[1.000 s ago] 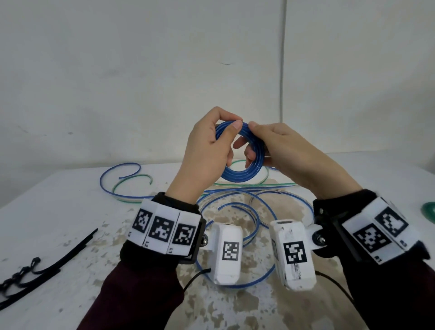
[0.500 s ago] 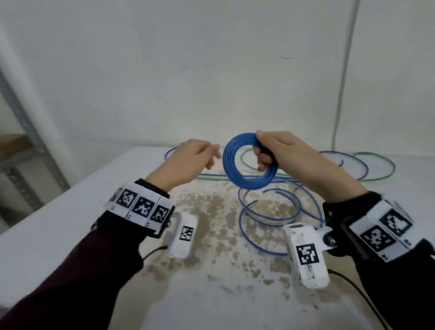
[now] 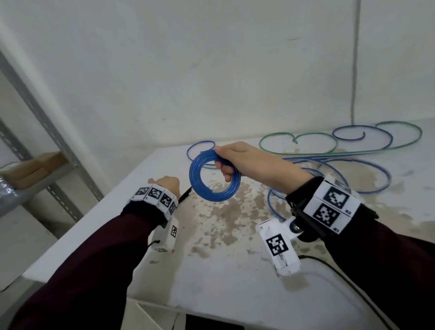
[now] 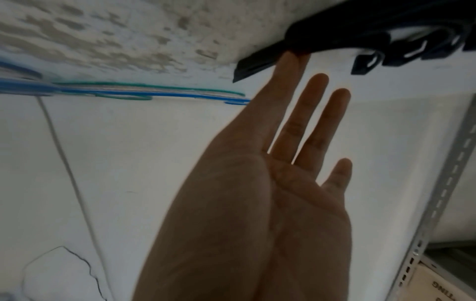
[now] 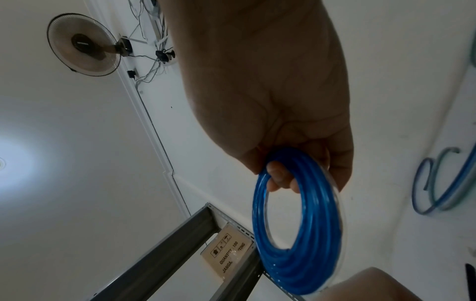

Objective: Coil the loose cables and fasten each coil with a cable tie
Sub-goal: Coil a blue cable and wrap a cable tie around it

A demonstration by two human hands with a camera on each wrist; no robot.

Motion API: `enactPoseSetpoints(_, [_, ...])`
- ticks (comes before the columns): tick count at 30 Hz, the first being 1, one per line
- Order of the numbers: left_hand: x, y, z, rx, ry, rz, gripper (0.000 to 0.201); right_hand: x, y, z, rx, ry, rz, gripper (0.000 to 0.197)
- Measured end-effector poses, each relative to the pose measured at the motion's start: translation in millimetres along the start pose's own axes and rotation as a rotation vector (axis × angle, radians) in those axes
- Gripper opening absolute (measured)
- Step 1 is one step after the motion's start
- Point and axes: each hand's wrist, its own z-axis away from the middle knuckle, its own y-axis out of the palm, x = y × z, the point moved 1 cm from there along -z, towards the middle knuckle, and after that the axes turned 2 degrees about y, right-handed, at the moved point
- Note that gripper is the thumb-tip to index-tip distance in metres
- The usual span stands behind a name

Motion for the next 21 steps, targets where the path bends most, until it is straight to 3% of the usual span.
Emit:
enactPoseSetpoints(10, [3.4,-10.3,-1.4,-0.111,-0.079,0.047,0.015,-8.7,6.7,-4.9,0.038,0.016,0.014,0.040])
enactPoseSetpoints(14, [8.9,-48.0,5.4,-0.315,-0.060,0.146,0.011,-7.8,-1.8,-9.0,0.016,0.007,-0.001,0.040])
enactPoseSetpoints(17, [-0.6,-83.0,13.7,-0.537,0.053,0.485,0.015,-2.0,-17.2,-15.8,-0.036,-0.024,-0.056,0.039])
enactPoseSetpoints(21, [-41.8,-128.4,25.0,-0.522,0.337,1.184,0.004,5.8,-48.9,-20.2,-0.097,-0.083,-0.128,0.039])
